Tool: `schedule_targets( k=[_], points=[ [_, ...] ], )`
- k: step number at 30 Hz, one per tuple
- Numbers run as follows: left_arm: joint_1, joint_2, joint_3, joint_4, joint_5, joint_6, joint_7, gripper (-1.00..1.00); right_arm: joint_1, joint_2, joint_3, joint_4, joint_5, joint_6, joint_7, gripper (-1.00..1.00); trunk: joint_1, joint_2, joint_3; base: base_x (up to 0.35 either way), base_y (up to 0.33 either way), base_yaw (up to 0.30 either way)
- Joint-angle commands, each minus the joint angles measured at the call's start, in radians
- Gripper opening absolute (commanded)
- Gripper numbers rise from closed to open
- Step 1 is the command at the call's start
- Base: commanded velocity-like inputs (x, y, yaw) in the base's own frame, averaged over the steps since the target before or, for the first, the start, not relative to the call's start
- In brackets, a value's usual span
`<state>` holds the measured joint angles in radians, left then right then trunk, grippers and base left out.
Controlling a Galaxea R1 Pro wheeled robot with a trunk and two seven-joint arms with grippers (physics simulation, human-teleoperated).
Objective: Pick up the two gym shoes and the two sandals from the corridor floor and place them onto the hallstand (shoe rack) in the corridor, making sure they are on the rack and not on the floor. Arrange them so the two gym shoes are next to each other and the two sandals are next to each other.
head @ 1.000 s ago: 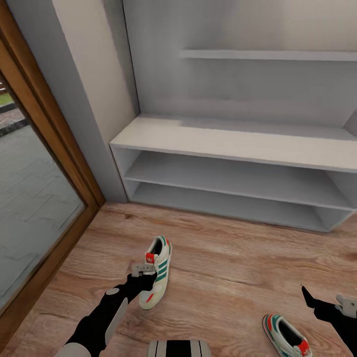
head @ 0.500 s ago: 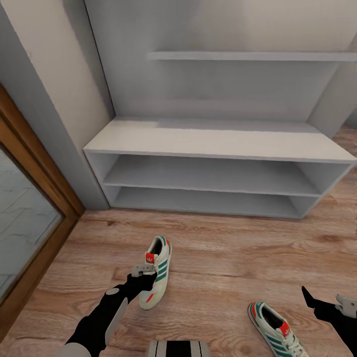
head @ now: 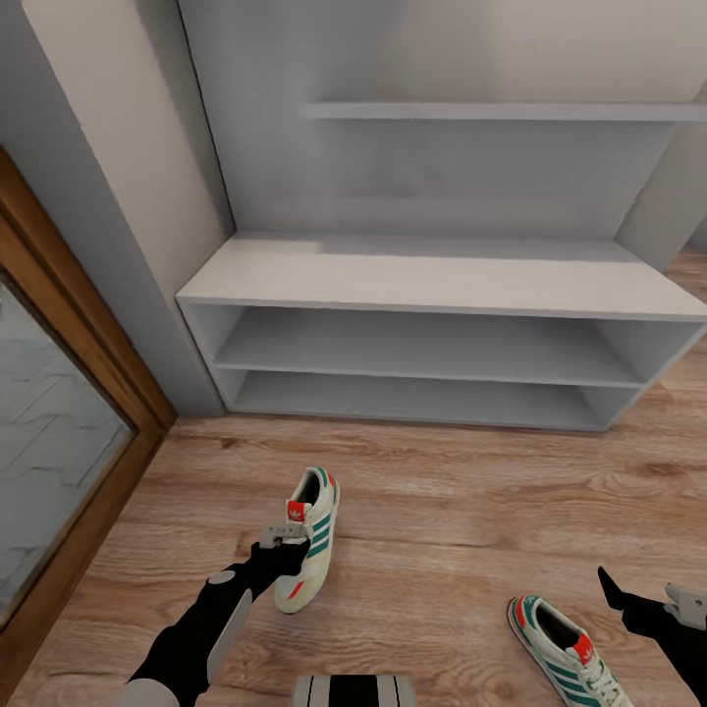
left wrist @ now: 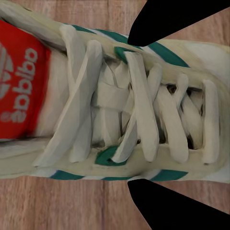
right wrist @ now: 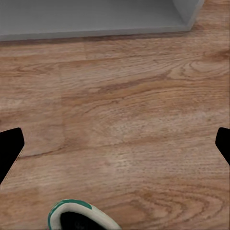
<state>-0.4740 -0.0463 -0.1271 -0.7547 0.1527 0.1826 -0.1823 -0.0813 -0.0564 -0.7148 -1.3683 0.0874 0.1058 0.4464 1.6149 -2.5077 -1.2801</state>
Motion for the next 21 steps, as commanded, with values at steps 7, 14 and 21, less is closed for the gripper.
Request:
schedule_targets(
  k=[7, 14, 21],
  points=[
    [0.000, 0.000, 0.000, 0.000, 0.001, 0.000, 0.000, -1.00, 0.000, 0.000, 0.000, 0.000, 0.000, 0.000, 0.000, 1.00, 0.000, 0.000, 0.000, 0.000, 0.092, -0.001],
    [0.000, 0.001, 0.001, 0.000, 0.001, 0.000, 0.000, -1.00, 0.000, 0.001, 0.000, 0.000, 0.000, 0.000, 0.000, 1.00, 0.000, 0.000, 0.000, 0.000, 0.024, 0.000],
    [0.000, 0.001, 0.001, 0.003, 0.001, 0.000, 0.000, -1.00, 0.000, 0.001, 0.000, 0.000, 0.000, 0.000, 0.000, 1.00, 0.000, 0.000, 0.000, 0.000, 0.131, 0.000]
  ],
)
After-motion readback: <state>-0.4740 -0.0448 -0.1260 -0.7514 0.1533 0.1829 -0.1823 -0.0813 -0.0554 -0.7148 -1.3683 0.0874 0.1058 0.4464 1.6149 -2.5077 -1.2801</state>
